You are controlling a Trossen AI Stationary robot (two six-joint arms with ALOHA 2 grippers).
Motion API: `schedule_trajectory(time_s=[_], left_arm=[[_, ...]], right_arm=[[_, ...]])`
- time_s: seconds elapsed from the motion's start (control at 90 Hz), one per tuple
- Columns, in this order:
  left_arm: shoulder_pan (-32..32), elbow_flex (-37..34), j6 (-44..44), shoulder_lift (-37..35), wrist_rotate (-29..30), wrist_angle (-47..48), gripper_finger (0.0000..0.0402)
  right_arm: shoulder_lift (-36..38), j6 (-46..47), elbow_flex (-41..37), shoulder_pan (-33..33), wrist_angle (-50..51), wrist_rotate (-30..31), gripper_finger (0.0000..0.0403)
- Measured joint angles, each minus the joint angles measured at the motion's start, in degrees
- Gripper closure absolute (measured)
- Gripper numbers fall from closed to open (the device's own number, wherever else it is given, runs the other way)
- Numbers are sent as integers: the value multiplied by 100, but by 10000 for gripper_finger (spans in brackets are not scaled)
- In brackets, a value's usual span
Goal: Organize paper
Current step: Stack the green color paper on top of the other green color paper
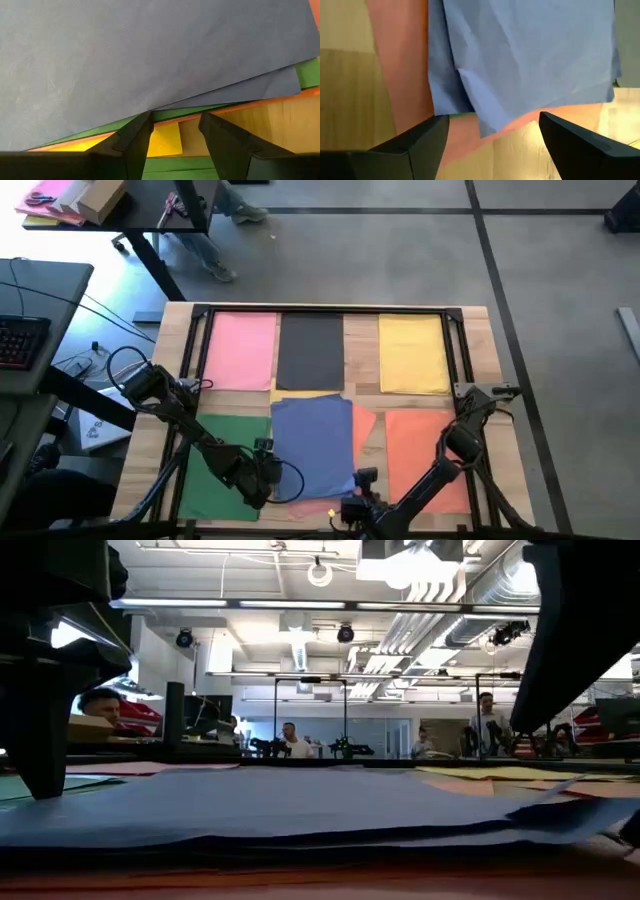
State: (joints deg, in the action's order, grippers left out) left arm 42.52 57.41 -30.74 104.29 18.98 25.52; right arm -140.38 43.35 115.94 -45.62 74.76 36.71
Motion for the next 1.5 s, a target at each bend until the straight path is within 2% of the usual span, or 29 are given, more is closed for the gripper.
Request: schedule_trajectory(time_s=[0.1,0.211,0.633,0.822,0.989,1.067,1.211,1.344,1.5], left_arm=[[0,0,-5,0,-2,0,234],[0,0,-5,0,-2,0,234],[58,175,224,2,33,257,234],[484,799,383,-9,527,901,244],[1056,942,633,-9,1050,860,257],[1284,898,804,-7,1481,584,261],[1385,787,1368,199,2333,-202,264],[1227,785,1840,471,2369,-462,264],[1039,780,1889,699,2268,-647,264]], right_arm=[[0,11,0,98,-47,68,125],[0,-22,0,152,-267,56,164],[0,-147,-2,162,-569,-38,390],[7,661,205,216,-205,-25,401],[17,1779,744,214,1096,195,403],[24,1963,938,214,1366,212,403],[24,1853,1084,240,1177,137,403],[24,2169,1114,291,1263,31,403],[22,2220,1115,291,1272,-89,403]])
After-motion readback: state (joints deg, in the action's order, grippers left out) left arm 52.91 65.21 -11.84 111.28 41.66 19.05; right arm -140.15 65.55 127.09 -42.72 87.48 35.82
